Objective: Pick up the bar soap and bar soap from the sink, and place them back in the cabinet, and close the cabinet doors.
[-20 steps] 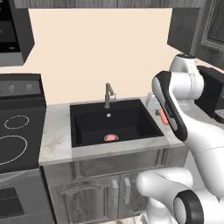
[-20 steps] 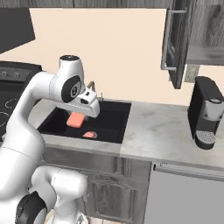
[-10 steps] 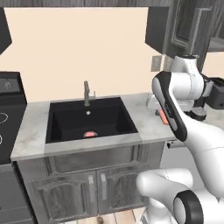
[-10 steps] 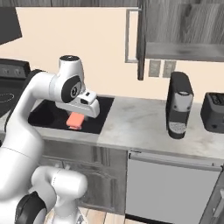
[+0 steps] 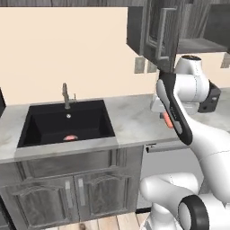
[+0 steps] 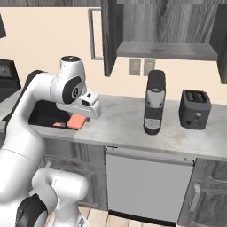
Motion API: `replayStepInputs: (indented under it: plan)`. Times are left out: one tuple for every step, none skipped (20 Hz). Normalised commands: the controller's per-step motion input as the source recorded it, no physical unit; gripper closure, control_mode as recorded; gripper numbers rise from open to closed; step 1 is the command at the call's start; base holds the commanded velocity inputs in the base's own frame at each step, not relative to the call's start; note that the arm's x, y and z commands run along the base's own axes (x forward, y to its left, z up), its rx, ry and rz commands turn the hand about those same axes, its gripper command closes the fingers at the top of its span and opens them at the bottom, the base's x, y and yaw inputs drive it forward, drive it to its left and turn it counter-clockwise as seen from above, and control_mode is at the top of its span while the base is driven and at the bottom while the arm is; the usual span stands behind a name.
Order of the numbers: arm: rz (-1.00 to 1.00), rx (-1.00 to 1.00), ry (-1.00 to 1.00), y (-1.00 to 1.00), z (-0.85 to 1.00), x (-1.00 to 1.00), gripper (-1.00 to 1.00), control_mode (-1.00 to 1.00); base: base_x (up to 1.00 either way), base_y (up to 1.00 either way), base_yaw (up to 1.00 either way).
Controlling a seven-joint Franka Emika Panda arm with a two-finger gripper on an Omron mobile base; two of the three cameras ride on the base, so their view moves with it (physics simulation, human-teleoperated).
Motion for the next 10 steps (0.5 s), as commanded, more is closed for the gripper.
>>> replayStepInputs:
  plan:
    - [0.0, 0.0, 0.0, 0.0, 0.0, 0.0, 1.0, 1.0, -0.17, -0.64, 0.0]
    - [0.0, 0.0, 0.0, 0.0, 0.0, 0.0, 1.0, 1.0, -0.14, -0.61, 0.0]
    - [0.0, 0.0, 0.0, 0.0, 0.0, 0.0, 1.0, 1.0, -0.09, -0.59, 0.0]
    - [0.0, 0.0, 0.0, 0.0, 0.0, 0.0, 1.0, 1.0, -0.09, -0.6, 0.0]
    - [0.0, 0.0, 0.0, 0.0, 0.0, 0.0, 1.0, 1.0, -0.07, -0.59, 0.0]
    - [0.0, 0.0, 0.0, 0.0, 0.0, 0.0, 1.0, 1.0, -0.05, -0.58, 0.0]
    - [0.0, 0.0, 0.0, 0.0, 0.0, 0.0, 1.0, 1.0, -0.04, -0.6, 0.0]
    - [0.0, 0.0, 0.0, 0.0, 0.0, 0.0, 1.0, 1.0, -0.04, -0.6, 0.0]
    - [0.0, 0.0, 0.0, 0.0, 0.0, 0.0, 1.0, 1.0, -0.01, -0.59, 0.0]
    - [0.0, 0.0, 0.0, 0.0, 0.0, 0.0, 1.0, 1.0, 0.0, -0.59, 0.0]
